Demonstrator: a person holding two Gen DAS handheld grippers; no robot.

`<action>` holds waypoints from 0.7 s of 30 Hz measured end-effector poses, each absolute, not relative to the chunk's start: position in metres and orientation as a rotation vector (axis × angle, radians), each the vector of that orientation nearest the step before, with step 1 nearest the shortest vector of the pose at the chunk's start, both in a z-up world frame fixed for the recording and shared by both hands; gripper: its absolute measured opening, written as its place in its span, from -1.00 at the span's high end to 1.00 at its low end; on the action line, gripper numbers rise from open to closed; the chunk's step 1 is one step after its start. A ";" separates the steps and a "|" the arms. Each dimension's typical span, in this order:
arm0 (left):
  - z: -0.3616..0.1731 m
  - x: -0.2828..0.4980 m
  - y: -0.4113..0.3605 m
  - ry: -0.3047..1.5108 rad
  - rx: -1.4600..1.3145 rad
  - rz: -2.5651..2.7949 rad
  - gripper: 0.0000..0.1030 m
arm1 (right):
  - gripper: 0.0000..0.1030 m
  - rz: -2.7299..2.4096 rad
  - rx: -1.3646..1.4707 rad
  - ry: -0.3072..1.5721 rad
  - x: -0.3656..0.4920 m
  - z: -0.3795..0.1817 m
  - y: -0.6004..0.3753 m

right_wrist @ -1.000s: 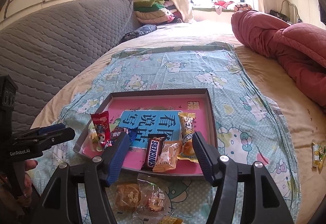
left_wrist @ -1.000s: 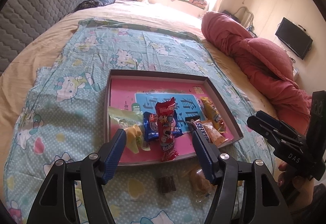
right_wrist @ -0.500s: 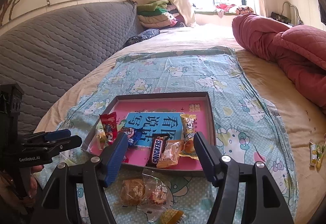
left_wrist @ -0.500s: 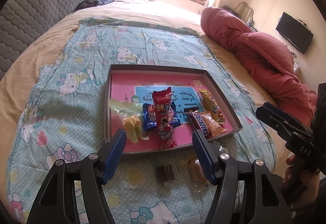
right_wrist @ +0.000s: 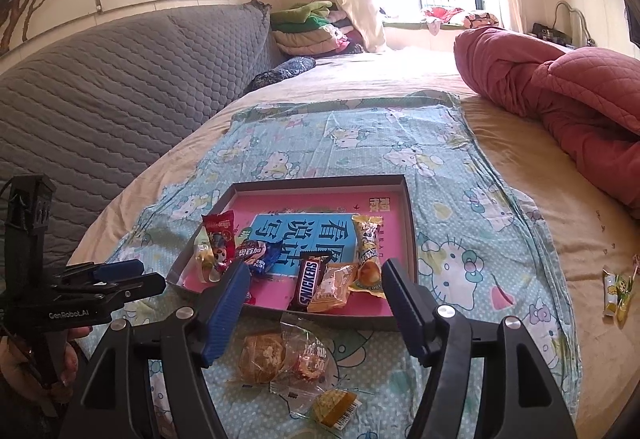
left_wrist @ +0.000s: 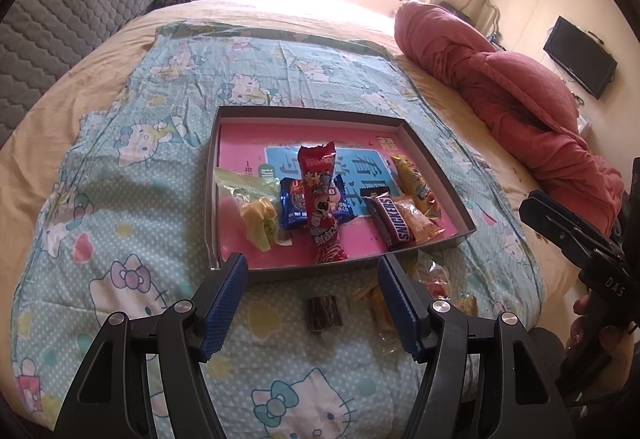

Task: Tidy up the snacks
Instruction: 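Open both grippers and pull them back out of the tray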

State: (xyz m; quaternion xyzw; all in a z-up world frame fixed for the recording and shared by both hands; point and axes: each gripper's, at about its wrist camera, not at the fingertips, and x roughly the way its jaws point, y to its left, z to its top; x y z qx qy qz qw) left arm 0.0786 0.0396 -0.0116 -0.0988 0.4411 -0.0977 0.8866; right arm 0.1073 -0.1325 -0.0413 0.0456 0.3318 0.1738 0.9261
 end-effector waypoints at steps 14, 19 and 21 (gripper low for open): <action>-0.025 0.068 0.034 0.980 -0.217 -0.203 -0.34 | -0.33 0.361 0.076 0.758 0.087 -0.064 -0.145; -0.026 0.063 0.031 0.989 -0.204 -0.193 -0.34 | -0.33 0.345 0.119 0.796 0.088 -0.073 -0.149; -0.026 0.061 0.030 0.990 -0.198 -0.188 -0.34 | -0.33 0.339 0.110 0.798 0.087 -0.074 -0.146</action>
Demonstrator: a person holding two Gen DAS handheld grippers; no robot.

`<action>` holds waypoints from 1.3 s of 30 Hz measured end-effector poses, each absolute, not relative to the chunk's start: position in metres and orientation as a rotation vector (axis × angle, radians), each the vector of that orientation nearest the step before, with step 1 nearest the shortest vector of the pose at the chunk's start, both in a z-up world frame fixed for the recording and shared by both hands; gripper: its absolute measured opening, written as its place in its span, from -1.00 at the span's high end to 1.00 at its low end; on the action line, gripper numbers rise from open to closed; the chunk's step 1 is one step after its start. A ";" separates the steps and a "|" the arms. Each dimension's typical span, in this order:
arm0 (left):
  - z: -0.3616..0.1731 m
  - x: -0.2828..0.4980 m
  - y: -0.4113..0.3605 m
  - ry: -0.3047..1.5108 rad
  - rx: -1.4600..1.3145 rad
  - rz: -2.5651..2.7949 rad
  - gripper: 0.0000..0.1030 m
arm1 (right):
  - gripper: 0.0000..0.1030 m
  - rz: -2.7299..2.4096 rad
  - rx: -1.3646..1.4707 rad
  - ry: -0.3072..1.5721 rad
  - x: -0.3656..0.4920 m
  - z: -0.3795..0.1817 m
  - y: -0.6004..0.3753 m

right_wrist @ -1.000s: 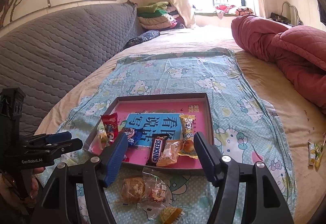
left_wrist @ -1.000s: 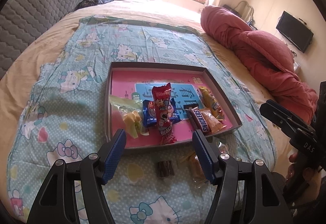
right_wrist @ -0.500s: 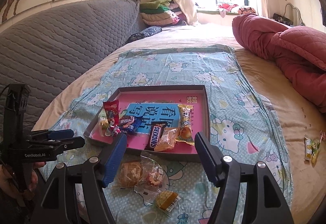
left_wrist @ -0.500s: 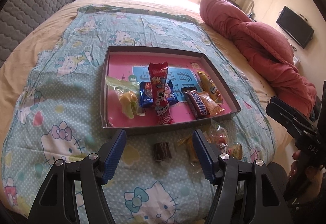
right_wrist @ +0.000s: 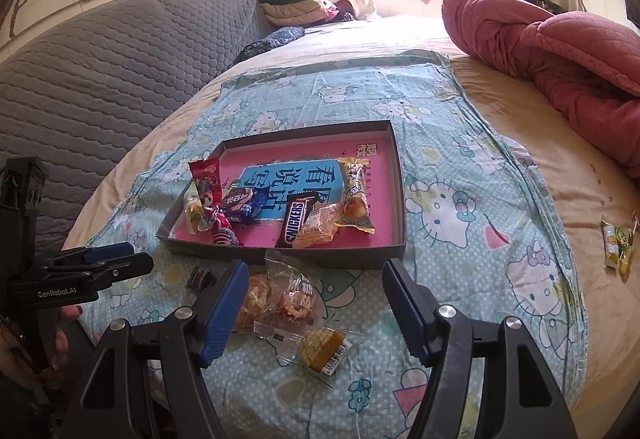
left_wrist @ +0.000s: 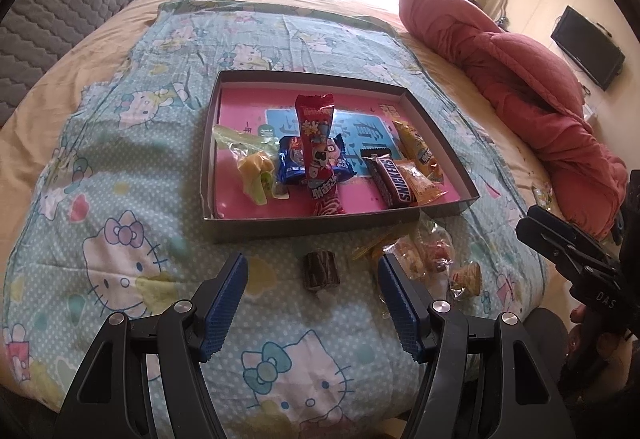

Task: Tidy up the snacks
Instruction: 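Open both grippers and pull them back out of the tray, then close the left gripper on the brown chocolate roll while the right gripper approaches the wrapped muffin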

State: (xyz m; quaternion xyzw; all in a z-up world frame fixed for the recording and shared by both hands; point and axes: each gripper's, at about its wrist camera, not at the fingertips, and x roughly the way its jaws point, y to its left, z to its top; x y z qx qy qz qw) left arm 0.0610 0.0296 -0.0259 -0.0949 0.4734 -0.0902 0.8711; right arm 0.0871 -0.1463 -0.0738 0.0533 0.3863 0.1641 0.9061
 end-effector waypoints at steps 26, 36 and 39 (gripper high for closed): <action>-0.052 0.061 0.015 1.061 -0.194 -0.193 -0.35 | -0.34 0.281 0.115 0.877 0.080 -0.096 -0.139; -0.063 0.066 0.009 1.083 -0.161 -0.192 -0.35 | -0.34 0.271 0.098 0.934 0.083 -0.114 -0.134; -0.066 0.068 0.008 1.084 -0.164 -0.189 -0.35 | -0.34 0.263 0.114 0.956 0.085 -0.120 -0.135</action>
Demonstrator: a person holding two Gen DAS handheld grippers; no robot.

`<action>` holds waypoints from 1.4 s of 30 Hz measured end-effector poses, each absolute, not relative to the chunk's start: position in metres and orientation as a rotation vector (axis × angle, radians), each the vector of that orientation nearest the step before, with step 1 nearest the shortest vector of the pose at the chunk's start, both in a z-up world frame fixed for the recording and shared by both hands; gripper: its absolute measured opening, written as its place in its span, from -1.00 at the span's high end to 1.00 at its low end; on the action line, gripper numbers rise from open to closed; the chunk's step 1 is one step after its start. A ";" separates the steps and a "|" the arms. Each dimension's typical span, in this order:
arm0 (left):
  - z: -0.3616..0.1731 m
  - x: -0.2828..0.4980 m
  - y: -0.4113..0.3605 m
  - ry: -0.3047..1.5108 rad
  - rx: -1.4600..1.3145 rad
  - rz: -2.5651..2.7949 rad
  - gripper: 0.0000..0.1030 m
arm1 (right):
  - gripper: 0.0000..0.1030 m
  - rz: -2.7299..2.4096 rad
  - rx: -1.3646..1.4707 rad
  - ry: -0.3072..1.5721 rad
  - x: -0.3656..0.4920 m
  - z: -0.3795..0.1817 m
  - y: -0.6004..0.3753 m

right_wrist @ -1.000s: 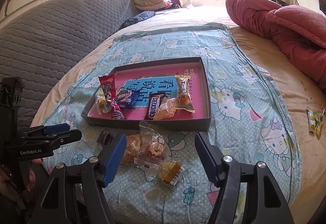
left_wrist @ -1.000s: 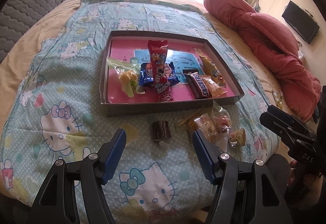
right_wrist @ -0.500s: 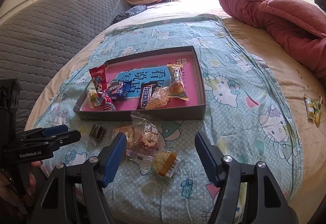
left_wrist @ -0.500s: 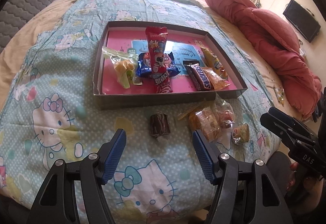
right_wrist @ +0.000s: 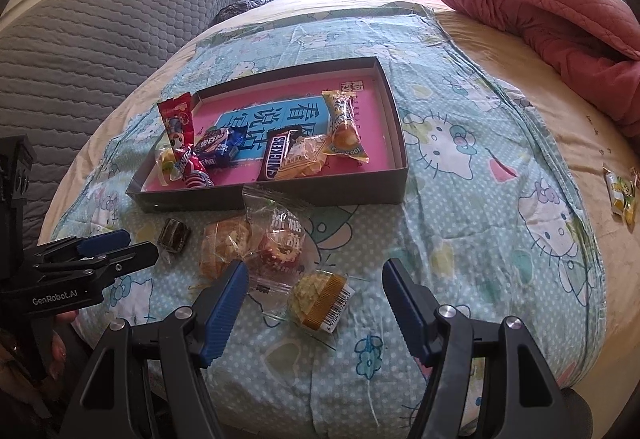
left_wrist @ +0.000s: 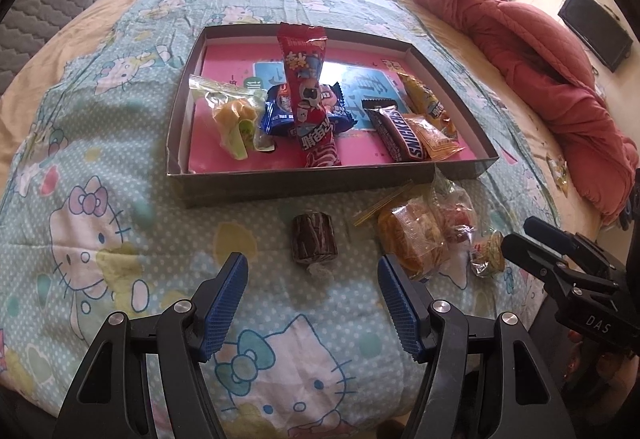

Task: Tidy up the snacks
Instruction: 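Close the left gripper on the brown chocolate roll while the right gripper approaches the wrapped muffin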

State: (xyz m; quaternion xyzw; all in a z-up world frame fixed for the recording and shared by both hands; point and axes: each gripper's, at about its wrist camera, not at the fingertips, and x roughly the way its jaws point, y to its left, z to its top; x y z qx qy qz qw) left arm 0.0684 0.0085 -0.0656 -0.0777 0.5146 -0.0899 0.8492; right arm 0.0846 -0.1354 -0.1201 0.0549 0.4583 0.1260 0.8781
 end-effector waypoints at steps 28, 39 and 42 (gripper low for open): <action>-0.089 0.092 0.007 1.104 -0.167 -0.153 -0.35 | -0.15 0.190 0.165 1.092 0.098 -0.160 -0.129; -0.094 0.097 0.001 1.091 -0.154 -0.134 -0.34 | 0.15 0.255 0.195 1.074 0.105 -0.161 -0.130; -0.094 0.096 -0.001 1.088 -0.158 -0.131 -0.34 | 0.18 0.260 0.188 1.071 0.104 -0.161 -0.130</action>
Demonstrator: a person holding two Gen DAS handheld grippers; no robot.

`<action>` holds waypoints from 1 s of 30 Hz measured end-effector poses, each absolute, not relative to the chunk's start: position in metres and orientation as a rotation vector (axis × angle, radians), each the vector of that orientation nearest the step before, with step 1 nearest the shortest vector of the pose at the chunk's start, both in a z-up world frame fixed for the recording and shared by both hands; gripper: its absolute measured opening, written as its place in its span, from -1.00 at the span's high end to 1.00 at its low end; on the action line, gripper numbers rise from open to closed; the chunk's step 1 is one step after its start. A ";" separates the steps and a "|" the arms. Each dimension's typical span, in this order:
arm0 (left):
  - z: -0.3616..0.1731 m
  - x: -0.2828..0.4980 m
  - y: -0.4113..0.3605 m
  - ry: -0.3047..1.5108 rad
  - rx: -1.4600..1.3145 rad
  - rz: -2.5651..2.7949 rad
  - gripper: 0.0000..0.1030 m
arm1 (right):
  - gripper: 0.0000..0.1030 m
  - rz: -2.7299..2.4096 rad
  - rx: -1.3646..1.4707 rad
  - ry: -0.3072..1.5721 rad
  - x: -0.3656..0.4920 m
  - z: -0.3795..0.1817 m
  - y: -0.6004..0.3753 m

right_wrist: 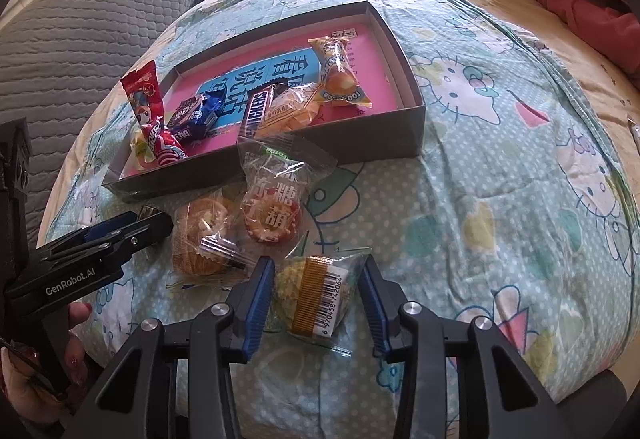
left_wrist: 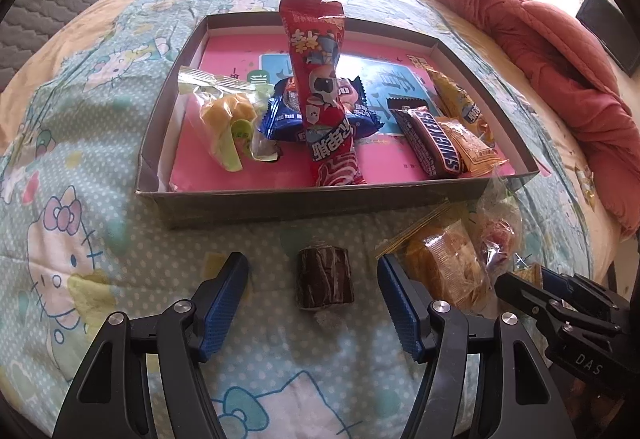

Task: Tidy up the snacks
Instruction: 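Close the left gripper on the brown chocolate roll while the right gripper approaches the wrapped muffin, then lift the chocolate roll with the left gripper while the right gripper grasps the barcode-labelled muffin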

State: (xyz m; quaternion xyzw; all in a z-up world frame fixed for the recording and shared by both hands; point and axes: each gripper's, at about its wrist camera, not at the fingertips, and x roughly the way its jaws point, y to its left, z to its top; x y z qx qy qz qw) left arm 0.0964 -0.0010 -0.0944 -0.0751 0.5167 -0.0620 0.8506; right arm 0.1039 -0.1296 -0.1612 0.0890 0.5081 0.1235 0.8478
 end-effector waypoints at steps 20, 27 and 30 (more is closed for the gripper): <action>-0.081 0.088 -0.012 1.048 -0.116 -0.219 0.47 | 0.24 0.253 0.230 1.033 0.100 -0.149 -0.143; -0.075 0.083 -0.011 1.032 -0.117 -0.221 0.47 | 0.27 0.253 0.230 1.015 0.098 -0.145 -0.145; -0.073 0.082 -0.011 1.023 -0.111 -0.216 0.47 | 0.27 0.253 0.233 1.002 0.097 -0.142 -0.146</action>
